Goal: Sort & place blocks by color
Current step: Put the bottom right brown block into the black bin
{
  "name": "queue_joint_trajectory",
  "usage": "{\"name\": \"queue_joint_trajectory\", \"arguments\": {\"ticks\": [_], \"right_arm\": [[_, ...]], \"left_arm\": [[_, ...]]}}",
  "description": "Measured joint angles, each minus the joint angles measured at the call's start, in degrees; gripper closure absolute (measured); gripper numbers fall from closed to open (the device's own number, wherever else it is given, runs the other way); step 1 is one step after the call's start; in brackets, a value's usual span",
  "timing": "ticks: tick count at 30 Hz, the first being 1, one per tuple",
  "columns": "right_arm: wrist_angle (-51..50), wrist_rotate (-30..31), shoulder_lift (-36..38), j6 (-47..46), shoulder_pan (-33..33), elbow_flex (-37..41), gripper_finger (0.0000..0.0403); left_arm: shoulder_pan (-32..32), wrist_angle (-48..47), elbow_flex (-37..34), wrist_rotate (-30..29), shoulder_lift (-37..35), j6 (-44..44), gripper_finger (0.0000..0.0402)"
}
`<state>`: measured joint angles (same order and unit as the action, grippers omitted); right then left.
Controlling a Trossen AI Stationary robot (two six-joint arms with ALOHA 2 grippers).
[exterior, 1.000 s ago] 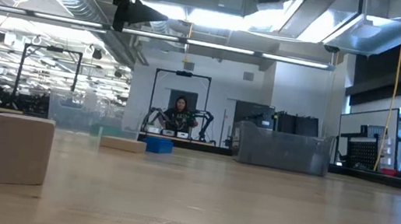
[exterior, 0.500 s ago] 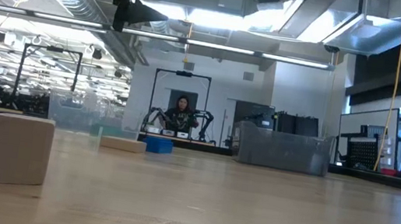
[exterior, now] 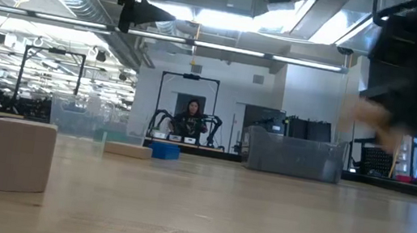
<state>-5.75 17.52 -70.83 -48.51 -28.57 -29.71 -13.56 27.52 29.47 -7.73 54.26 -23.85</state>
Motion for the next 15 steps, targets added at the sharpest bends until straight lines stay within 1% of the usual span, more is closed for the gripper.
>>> {"name": "queue_joint_trajectory", "arguments": {"ticks": [3, 5, 7, 11, 13, 15], "right_arm": [[15.66, 7.25, 3.4, -4.63, 3.86, 4.79, 0.0272], [20.71, 10.48, 4.64, -4.74, 7.74, 5.77, 0.0272], [23.06, 11.98, 5.11, -1.57, 12.35, 4.85, 0.0272], [25.85, 10.11, 5.38, 7.33, 22.09, 0.31, 0.0272], [25.67, 8.26, 5.38, 10.77, 26.1, -1.92, 0.0272], [25.53, 6.54, 5.36, 13.33, 29.35, -4.06, 0.0272]], "left_arm": [[-1.65, 0.08, 0.0, 6.04, -0.02, 0.95, 0.0139], [-3.68, 0.17, 0.0, 11.51, -0.02, 0.97, 0.0139], [-6.23, 0.16, 0.0, 17.65, -0.02, 0.91, 0.0139], [-12.27, 0.17, 0.0, 28.37, -0.07, -0.52, 0.0139], [-14.96, 0.29, 0.01, 31.5, -0.48, -1.07, 0.0139], [-16.84, 0.23, 0.06, 32.72, -0.65, -1.09, 0.0139]]}}
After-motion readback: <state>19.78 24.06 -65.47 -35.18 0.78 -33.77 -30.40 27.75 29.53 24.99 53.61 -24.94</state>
